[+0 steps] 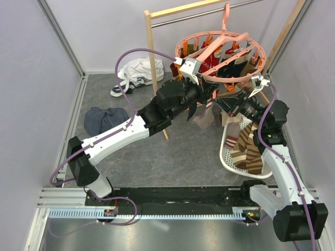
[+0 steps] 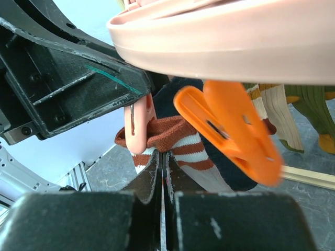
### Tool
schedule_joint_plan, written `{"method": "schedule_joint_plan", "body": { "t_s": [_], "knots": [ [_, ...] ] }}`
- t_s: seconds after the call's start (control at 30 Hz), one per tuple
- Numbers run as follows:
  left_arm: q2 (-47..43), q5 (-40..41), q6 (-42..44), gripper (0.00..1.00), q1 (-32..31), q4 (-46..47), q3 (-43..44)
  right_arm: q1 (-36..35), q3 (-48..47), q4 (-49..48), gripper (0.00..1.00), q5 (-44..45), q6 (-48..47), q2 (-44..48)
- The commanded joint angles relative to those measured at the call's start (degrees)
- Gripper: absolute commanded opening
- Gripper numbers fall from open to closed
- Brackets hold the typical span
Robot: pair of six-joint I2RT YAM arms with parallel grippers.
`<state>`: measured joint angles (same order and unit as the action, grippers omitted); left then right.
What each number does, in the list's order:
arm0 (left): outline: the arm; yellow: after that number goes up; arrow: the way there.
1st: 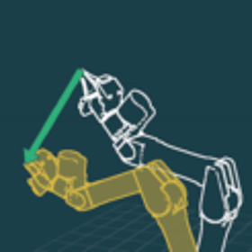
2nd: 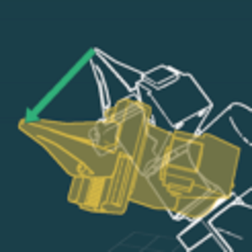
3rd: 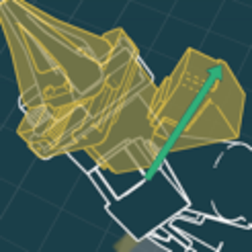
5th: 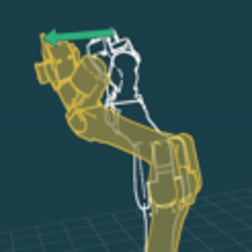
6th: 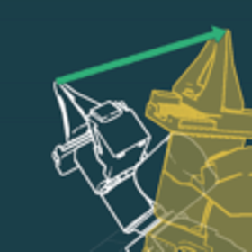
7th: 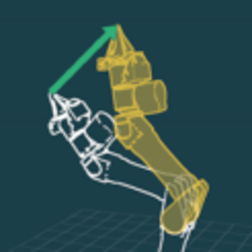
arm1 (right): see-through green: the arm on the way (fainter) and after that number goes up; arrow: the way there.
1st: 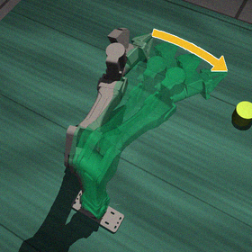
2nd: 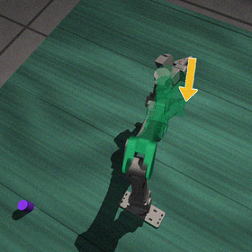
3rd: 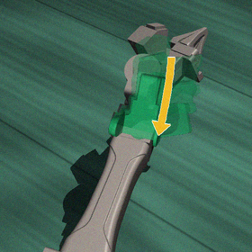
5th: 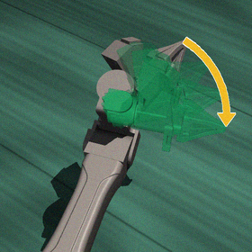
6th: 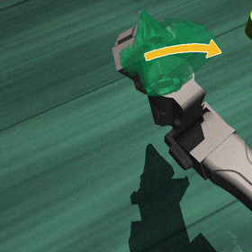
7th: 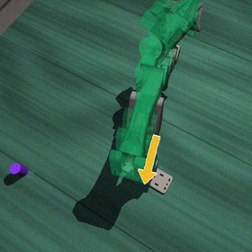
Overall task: Clip the socks to the hanger
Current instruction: Clamp the sock onto the hanger.
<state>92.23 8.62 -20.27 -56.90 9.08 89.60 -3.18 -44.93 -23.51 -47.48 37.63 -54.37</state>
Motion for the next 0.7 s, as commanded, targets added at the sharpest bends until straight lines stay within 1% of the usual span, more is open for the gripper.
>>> {"method": "schedule_joint_plan", "body": {
  "t_s": [0.0, 0.17, 0.5, 0.67],
  "knots": [
    [-1.52, -4.05, 0.05, 0.03, -0.31, 1.99, -0.39, -0.16, -2.62, -2.07, 0.0, 0.81, -0.1, -0.04],
    [-1.7, -5.98, 1.46, 0.04, 0.04, 2.7, -0.75, -0.25, -3.41, 0.65, 0.0, 1.25, -0.98, 0.05],
    [-1.87, -5.98, 5.77, 0.07, 0.13, 4.63, -2.85, -0.34, -5.78, 2.59, 0.0, 0.81, -0.27, 0.76],
    [-2.05, -5.46, 7.26, 0.14, 0.13, 5.42, -3.38, -0.25, -6.22, 2.85, 0.0, 0.38, -0.1, 0.84]
  ]
}}
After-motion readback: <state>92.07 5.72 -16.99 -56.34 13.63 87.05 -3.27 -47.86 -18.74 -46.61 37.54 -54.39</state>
